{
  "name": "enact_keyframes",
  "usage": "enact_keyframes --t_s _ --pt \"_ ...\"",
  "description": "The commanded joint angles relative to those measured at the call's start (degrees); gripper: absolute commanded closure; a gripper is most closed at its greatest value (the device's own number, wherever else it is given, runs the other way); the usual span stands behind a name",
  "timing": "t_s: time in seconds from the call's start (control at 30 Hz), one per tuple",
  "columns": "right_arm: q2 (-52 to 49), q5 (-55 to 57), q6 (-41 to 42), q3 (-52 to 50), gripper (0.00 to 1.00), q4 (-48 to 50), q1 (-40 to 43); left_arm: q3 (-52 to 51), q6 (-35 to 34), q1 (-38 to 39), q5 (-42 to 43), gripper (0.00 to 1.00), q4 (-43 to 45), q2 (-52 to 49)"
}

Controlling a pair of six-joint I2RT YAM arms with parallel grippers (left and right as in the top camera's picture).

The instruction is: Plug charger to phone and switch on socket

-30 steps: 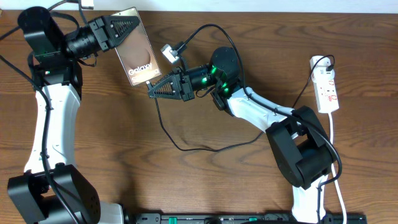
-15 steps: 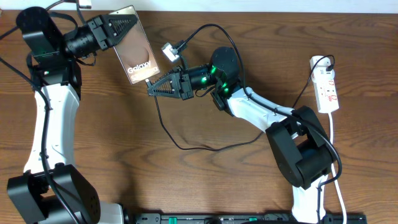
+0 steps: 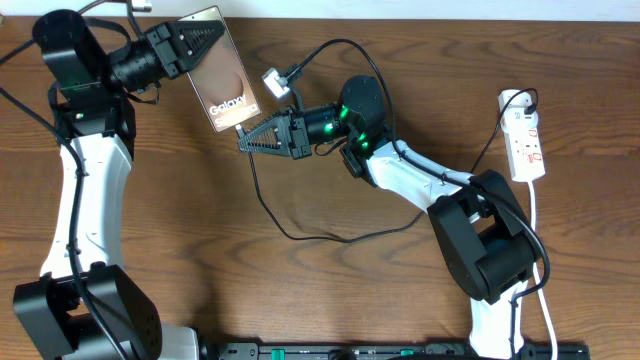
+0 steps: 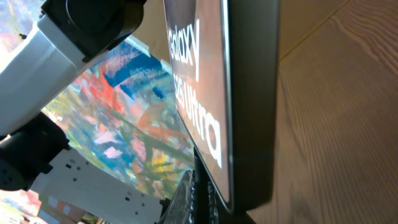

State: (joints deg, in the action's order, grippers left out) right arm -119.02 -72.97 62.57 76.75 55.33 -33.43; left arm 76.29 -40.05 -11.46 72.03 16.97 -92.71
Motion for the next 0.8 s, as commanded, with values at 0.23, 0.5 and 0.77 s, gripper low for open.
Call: enact_keyframes --t_s 0.23,0.5,0.77 --pt "-0.2 9.2 0.2 0.9 0.99 0.8 0.9 0.0 0.4 1.3 3.3 0.93 -0.2 0.2" --pt "-0.2 9.8 0.2 0.9 0.99 0.9 0.9 0.0 0.4 1.3 3.3 0.93 -0.2 0.2" --pt "-0.2 10.4 0.2 0.9 0.99 0.9 0.9 0.0 0.4 1.3 3.3 0.93 -0.2 0.2"
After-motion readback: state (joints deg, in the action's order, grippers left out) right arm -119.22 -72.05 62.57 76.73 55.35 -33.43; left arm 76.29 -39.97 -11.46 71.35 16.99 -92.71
